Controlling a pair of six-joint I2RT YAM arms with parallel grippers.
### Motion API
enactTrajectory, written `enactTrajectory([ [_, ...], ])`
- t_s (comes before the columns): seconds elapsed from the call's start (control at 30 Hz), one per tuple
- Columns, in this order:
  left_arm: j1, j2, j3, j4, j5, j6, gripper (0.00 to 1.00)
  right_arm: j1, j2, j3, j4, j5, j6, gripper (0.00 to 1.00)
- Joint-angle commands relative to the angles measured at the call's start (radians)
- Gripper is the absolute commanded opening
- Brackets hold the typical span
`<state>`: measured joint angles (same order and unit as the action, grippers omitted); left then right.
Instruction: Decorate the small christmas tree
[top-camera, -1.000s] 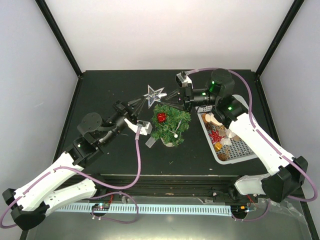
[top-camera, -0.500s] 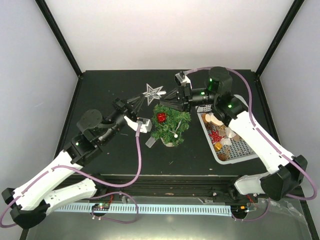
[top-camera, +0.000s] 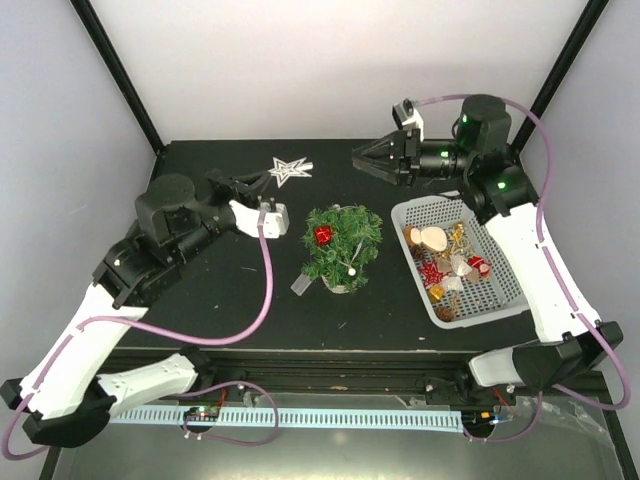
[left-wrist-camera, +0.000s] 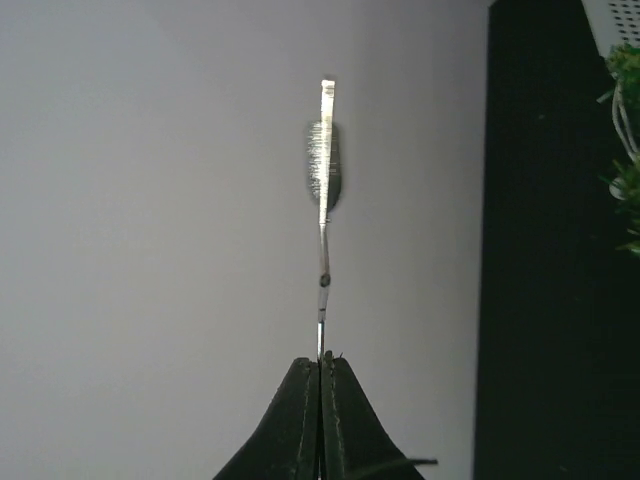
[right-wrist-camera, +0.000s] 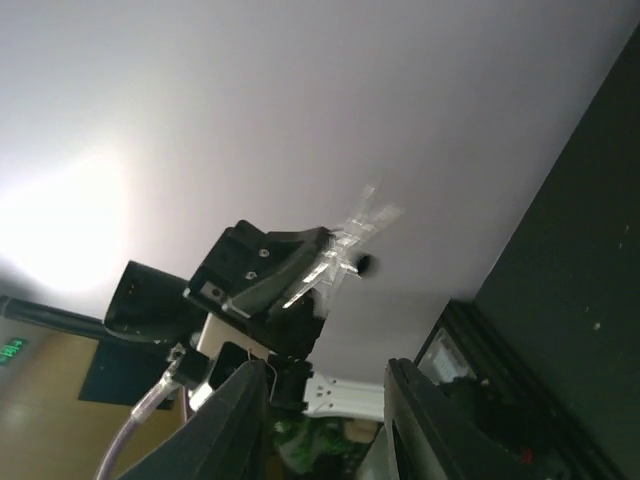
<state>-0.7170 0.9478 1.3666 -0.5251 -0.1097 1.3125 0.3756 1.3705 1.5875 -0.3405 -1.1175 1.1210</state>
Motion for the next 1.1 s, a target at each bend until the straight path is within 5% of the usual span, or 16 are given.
enactTrajectory([
  [0.0, 0.086, 0.076, 0.175, -0.371, 0.145, -0.155, 0.02, -0.009, 0.061, 0.207, -0.327, 0.050, -0.307, 0.34],
  [0.13, 0.167, 0.189, 0.351, -0.619, 0.301, -0.214, 0.02, -0.009, 0.151, 0.401, -0.587, 0.179, -0.500, 0.34],
  [0.4, 0.257, 0.386, 0.639, -1.019, 0.599, -0.238, 0.02, 0.064, 0.201, 0.466, -0.671, 0.296, -0.642, 0.33],
  [1.07, 0.262, 0.543, 0.643, -1.032, 0.841, -0.282, 0.02, 0.404, 0.184, 0.507, -0.810, 0.657, -0.880, 0.37],
])
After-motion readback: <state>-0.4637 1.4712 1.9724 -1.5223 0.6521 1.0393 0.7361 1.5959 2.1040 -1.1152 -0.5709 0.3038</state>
